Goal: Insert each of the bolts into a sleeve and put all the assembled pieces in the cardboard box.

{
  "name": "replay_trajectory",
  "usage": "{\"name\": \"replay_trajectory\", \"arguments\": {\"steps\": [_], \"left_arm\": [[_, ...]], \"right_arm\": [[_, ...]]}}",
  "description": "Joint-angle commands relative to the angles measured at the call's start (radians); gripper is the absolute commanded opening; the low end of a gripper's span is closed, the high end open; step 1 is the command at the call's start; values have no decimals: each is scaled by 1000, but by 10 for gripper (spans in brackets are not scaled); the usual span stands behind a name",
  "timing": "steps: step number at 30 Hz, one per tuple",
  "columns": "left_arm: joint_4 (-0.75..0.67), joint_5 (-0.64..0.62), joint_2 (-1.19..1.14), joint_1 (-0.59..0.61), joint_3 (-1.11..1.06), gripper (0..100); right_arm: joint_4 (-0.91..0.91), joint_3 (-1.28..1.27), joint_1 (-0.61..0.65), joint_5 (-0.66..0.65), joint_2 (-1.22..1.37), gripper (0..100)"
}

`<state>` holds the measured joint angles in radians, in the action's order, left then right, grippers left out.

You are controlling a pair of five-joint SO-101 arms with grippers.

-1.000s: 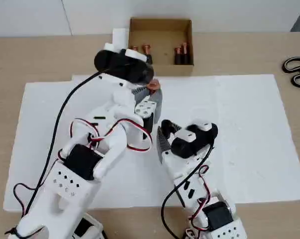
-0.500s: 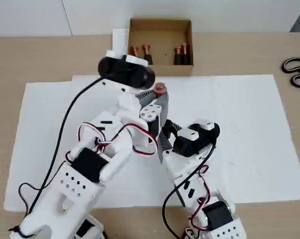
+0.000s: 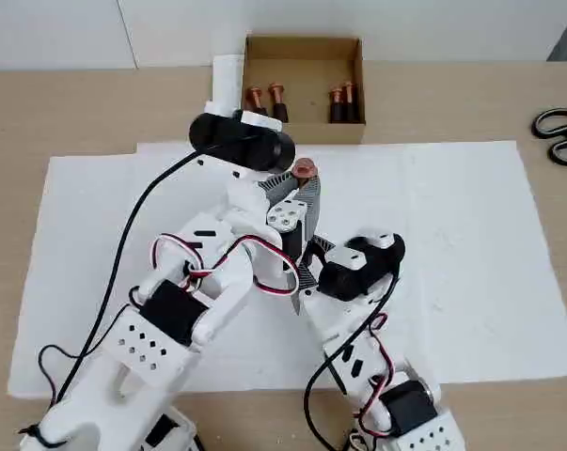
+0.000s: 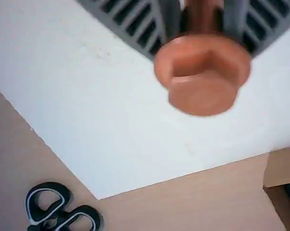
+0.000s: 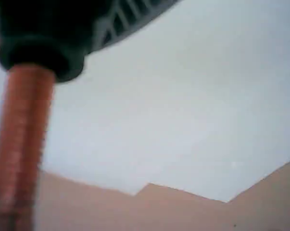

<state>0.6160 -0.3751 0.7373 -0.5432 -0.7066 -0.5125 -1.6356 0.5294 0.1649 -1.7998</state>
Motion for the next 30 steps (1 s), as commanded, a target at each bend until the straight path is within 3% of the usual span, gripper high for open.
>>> {"name": "replay_trajectory", "arguments": {"steps": [1,30], "left_arm": [[-25,-3,29,-8,5,6],[201,-2,31,-54,1,6]], "right_arm": [[2,9,2,11,-10,4],[2,9,-1,9,-12,4]]}}
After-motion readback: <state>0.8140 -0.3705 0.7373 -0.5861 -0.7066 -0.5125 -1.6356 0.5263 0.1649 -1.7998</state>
